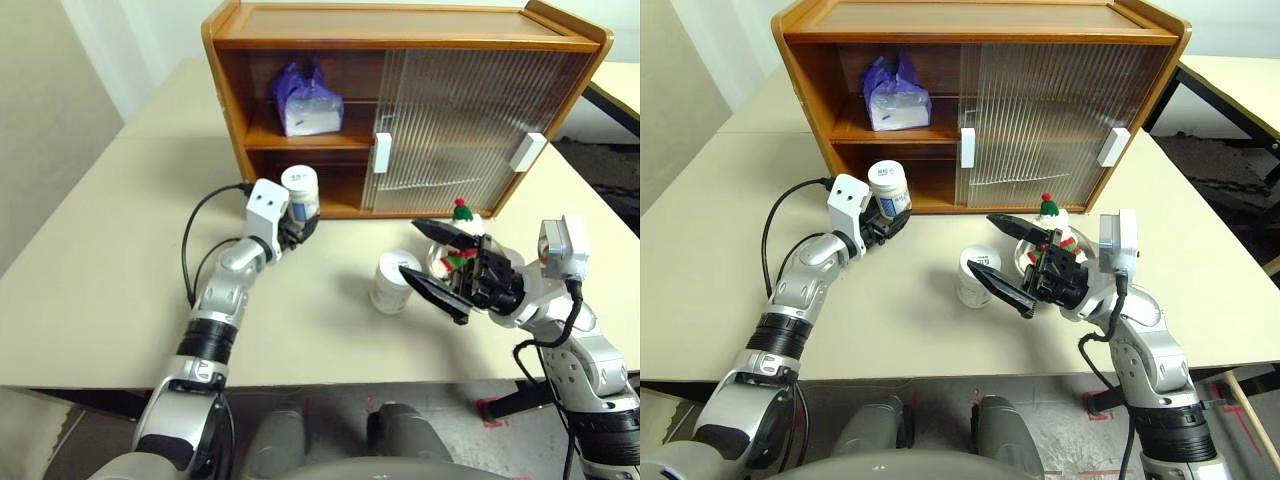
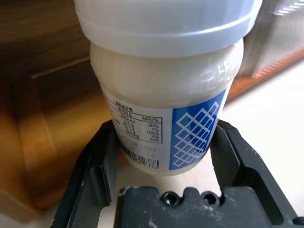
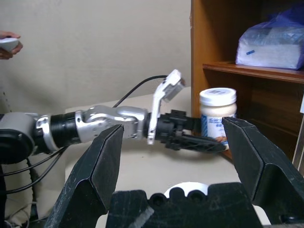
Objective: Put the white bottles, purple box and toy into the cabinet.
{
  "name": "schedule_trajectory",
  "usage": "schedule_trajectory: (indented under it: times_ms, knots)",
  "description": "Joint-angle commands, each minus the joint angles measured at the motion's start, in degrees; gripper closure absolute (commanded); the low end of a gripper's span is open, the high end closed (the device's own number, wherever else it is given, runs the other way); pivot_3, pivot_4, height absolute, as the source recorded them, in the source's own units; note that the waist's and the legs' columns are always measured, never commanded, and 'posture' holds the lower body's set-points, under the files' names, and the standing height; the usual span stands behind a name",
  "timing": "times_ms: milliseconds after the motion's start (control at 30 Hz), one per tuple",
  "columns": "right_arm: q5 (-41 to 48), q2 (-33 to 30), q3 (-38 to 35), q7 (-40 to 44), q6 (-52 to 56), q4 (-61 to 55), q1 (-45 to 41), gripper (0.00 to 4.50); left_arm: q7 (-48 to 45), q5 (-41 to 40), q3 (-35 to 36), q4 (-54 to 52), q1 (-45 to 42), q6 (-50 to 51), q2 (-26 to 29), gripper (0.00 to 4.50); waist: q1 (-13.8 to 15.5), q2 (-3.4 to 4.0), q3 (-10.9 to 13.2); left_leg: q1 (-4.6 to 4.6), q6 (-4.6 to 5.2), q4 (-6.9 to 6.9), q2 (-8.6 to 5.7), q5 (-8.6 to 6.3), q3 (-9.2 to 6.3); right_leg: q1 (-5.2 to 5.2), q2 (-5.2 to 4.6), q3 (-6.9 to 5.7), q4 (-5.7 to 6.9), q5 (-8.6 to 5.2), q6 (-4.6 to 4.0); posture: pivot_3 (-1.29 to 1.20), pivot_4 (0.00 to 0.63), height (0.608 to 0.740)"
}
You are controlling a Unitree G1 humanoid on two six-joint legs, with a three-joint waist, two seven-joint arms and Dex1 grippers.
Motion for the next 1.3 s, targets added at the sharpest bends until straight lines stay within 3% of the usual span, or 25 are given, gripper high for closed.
schedule_trajectory:
  times_ms: [33,667,1300]
  knots:
    - [-1.5,-0.5,0.1,-1.6,0.6,-0.5,0.1,0.0,2.6,0.5,0.6,3.1,-3.0,-0.6,-1.3,1.39,0.0,-0.04,0.0,-0.02,0.0,0.0,0.0,0.0,0.0,-0.01,-0.01,0.0,-0.01,0.0,0.01,0.07,0.0,0.74]
    - [-5.5,2.9,3.2,-6.7,-0.5,-2.4,2.2,0.0,12.9,3.1,1.3,22.9,-16.0,-5.3,-4.2,1.39,-0.2,-0.12,0.1,-0.12,-0.04,-0.02,-0.05,-0.02,-0.03,-0.09,0.08,-0.02,-0.02,0.06,0.1,0.05,0.0,0.74]
    - [-4.6,2.6,2.8,-6.6,-0.4,-2.9,1.7,0.0,14.3,2.6,4.3,40.7,-25.1,-9.4,-7.6,1.39,-0.2,-0.14,0.1,-0.9,0.14,0.07,-0.36,0.08,-0.06,-0.87,0.01,0.08,0.05,0.45,0.09,0.03,0.0,0.74]
